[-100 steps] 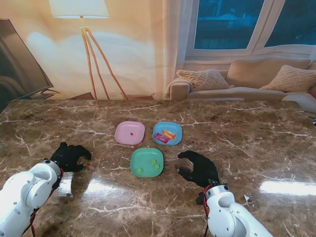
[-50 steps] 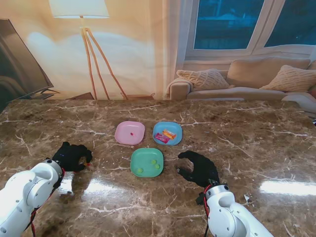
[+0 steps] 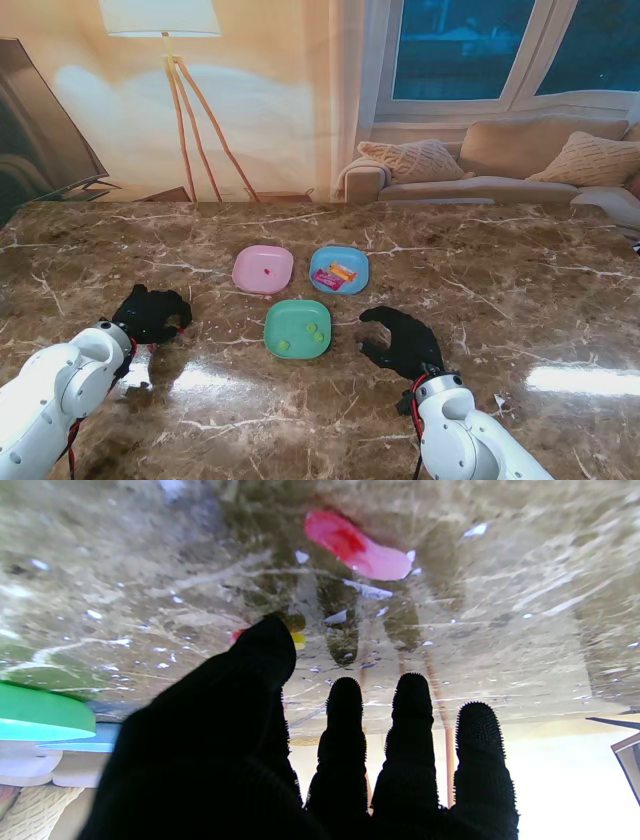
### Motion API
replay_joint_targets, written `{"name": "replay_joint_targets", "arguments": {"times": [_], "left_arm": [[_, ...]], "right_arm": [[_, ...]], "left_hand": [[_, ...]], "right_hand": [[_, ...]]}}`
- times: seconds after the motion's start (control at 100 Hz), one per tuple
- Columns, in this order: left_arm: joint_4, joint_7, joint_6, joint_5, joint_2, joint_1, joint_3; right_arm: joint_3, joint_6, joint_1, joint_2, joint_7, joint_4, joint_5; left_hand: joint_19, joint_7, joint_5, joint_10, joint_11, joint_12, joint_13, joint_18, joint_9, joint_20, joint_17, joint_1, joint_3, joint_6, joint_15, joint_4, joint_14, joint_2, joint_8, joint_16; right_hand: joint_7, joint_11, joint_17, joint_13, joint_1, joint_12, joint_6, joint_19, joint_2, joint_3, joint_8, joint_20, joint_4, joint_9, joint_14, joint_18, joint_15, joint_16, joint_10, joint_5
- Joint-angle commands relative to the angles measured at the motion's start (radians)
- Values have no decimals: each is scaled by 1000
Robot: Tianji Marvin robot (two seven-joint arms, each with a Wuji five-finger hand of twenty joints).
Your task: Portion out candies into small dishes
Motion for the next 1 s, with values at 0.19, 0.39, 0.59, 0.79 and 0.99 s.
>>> {"name": "replay_joint_targets", "arguments": {"times": [0.19, 0.39, 0.59, 0.79, 0.99], "left_arm": [[67, 7, 9, 3, -2, 10, 12], [92, 25, 17, -6, -3, 4, 30], [115, 43, 22, -20, -5, -3, 44], [87, 24, 17, -7, -3, 15, 29], [95, 35, 9, -10, -4, 14, 29]], "right_arm": [[-6, 7, -4, 0, 22, 3, 5], [-7, 5, -2, 0, 24, 4, 8], [-7, 5, -1, 0, 24, 4, 10], [-9, 6, 0, -1, 24, 4, 12], [-13, 4, 3, -1, 25, 7, 13]], "left_hand": [[16, -150, 27, -1, 15, 12, 12, -9, 22, 17, -3, 76, -35, 32, 28, 33, -6, -51, -177, 10], [24, -4, 79, 2, 28, 18, 27, -7, 51, 17, 5, 130, -109, -25, 35, 38, -4, -48, -108, 13], [26, 51, 122, -1, 37, 23, 33, -7, 70, 14, 3, 150, -151, -57, 40, 42, -2, -25, -107, 14], [23, 60, 124, -4, 55, 38, 31, -9, 78, 11, -1, 146, -157, -70, 41, 45, -1, -12, -92, 14], [26, -30, 198, -4, 45, 35, 44, -6, 103, 10, 2, 138, -183, -21, 45, 50, -2, -11, -223, 14]], "right_hand": [[5, -6, 3, -11, -8, -8, -21, 13, 6, 4, -9, 24, 14, -17, 33, -5, 2, 18, -1, -9], [5, -5, 3, -11, -7, -7, -22, 13, 6, 5, -9, 24, 14, -16, 33, -6, 2, 18, -1, -9], [5, -4, 3, -10, -7, -7, -22, 13, 6, 6, -9, 24, 14, -14, 33, -5, 2, 18, -2, -9], [5, -4, 4, -8, -7, -7, -22, 14, 7, 6, -9, 24, 14, -13, 33, -6, 3, 18, -1, -9], [6, -4, 4, -7, -7, -6, -22, 14, 9, 7, -9, 24, 14, -11, 34, -7, 3, 18, -3, -8]]}}
